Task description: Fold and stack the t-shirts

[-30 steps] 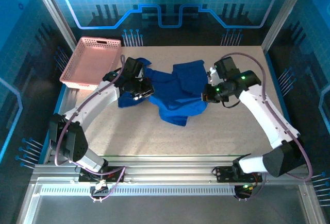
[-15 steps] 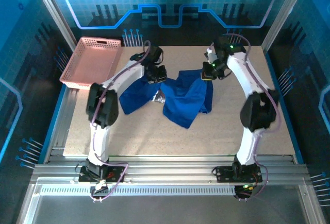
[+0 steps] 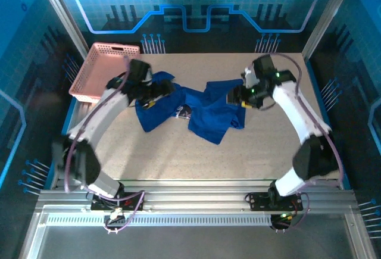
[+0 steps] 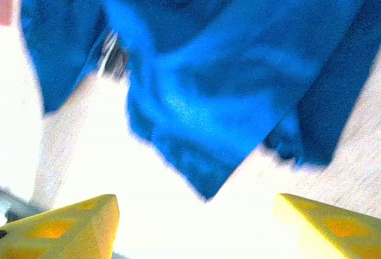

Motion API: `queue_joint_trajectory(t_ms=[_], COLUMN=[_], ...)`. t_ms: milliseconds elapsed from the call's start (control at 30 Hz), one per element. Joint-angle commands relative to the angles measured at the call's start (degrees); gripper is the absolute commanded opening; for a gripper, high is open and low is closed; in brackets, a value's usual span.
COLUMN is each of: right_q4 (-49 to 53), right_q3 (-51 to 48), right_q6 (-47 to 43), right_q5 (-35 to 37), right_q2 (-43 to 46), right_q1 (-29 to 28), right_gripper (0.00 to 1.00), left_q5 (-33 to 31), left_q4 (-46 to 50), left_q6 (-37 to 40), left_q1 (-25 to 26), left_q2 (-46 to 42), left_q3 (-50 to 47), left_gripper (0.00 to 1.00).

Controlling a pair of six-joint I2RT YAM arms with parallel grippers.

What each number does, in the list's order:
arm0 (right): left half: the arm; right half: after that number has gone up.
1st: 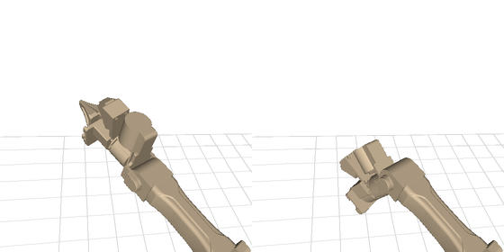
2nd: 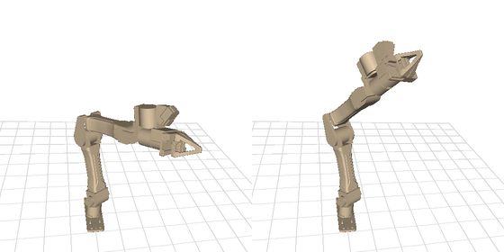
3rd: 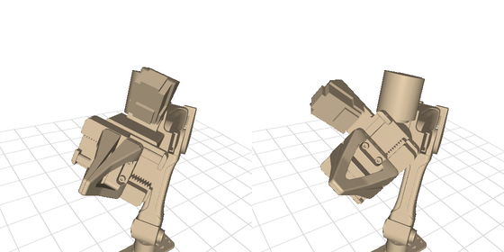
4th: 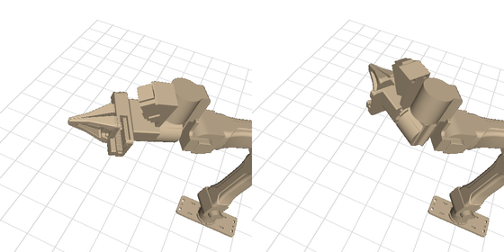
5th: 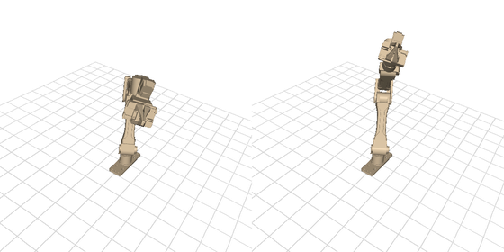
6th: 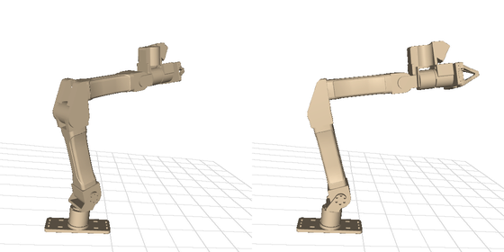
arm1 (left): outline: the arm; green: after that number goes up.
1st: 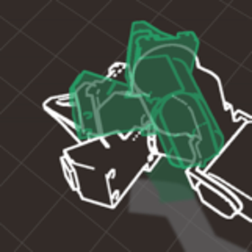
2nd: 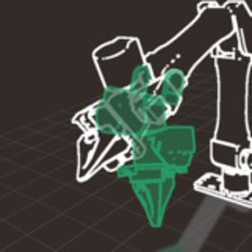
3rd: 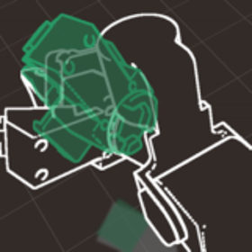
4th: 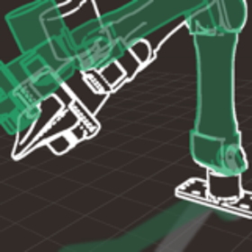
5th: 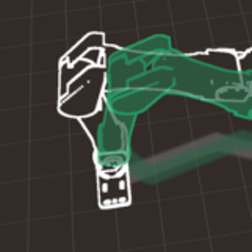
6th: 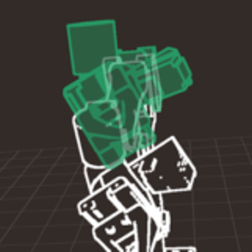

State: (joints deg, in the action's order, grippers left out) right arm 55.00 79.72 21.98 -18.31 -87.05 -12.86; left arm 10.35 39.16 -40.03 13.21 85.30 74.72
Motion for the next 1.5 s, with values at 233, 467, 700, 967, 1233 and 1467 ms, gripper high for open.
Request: queue_joint_trajectory(t_ms=[233,467,700,967,1233,1467], right_q4=[-12.89,-14.11,-14.05,-11.41,-13.59,-14.26], right_q3=[-16.51,-16.19,-16.07,-16.38,-14.16,-11.06], right_q6=[12.37,14.6,16.34,16.69,17.04,16.88], right_q5=[-9.03,-5.35,-3.36,0.54,3.75,7.92], right_q2=[-7.38,-11.98,-14.3,-13.97,-19.26,-24.11], right_q1=[-11.48,-13.89,-15.24,-15.33,-15.34,-14.09], right_gripper=[0.64,0.6,0.57,0.57,0.54,0.15], left_q5=[6.04,4.85,4.17,2.81,2.01,1.36], left_q4=[-1.41,-2.73,-8.27,-13.76,-15.16,-13.49], left_q6=[0.74,1.76,0.67,-0.07,0.17,1.84], left_q1=[-10.75,-11.72,-11.72,-11.65,-11.63,-11.63], left_q2=[2.6,8.37,11.99,17.4,20.62,18.44], left_q3=[-15.89,-16.91,-19.59,-18.52,-16.89,-16.2], left_gripper=[0.8,0.68,0.62,0.48,0.17,0.0])
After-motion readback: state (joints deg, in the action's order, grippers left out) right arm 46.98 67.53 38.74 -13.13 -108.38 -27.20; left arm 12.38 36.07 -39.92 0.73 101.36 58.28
